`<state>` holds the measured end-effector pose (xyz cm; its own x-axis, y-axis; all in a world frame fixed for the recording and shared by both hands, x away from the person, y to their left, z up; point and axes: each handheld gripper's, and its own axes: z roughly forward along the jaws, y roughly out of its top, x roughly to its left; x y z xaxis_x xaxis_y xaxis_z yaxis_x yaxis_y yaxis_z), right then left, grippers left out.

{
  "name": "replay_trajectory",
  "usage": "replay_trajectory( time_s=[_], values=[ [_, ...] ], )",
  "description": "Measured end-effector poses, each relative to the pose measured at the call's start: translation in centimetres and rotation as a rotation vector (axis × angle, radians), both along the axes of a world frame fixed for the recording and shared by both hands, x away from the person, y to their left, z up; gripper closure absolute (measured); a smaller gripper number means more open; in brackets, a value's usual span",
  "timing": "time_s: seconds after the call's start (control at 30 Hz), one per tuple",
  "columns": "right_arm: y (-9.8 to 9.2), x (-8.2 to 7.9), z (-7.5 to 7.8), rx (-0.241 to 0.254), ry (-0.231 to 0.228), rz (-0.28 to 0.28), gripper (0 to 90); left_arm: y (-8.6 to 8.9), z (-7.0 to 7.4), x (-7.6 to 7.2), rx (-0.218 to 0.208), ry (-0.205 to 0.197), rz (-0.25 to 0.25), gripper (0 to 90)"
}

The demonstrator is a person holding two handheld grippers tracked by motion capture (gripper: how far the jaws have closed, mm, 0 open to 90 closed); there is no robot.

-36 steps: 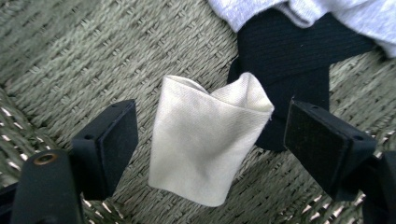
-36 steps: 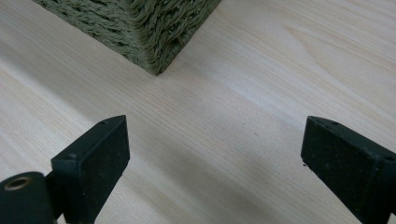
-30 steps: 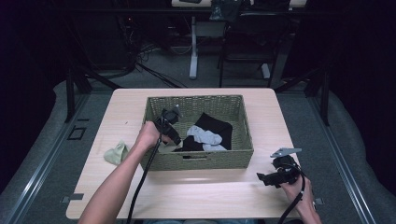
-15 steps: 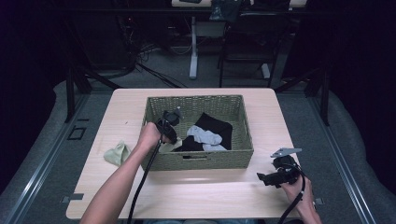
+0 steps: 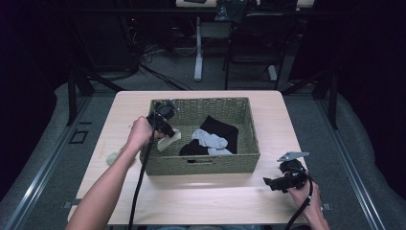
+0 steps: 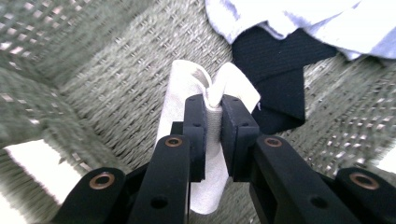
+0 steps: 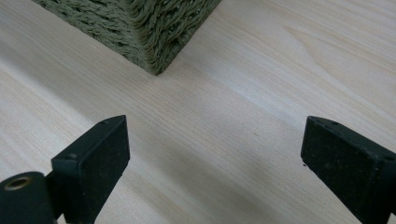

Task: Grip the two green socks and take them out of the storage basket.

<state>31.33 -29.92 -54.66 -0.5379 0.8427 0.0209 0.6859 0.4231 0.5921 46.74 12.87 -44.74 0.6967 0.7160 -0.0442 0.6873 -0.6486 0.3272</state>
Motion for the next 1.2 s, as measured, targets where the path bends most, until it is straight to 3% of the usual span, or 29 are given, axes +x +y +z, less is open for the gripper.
replay_trajectory(
  time_s=[0.27, 0.93, 1.2],
  values=[
    [0.0, 0.0, 0.0, 0.001, -0.001, -0.003, 7.4, 0.7, 2.8, -0.4, -0.053, -0.035, -0.009, 80.6],
    [0.1, 0.2, -0.1, 0.008, 0.012, 0.001, 7.4, 0.6, 7.5, -0.7, -0.088, -0.111, -0.025, 80.8],
    [-0.4, -0.2, -0.1, 0.006, 0.011, -0.014, 7.4, 1.9, 10.0, -1.0, -0.104, -0.164, -0.015, 80.8]
  ],
)
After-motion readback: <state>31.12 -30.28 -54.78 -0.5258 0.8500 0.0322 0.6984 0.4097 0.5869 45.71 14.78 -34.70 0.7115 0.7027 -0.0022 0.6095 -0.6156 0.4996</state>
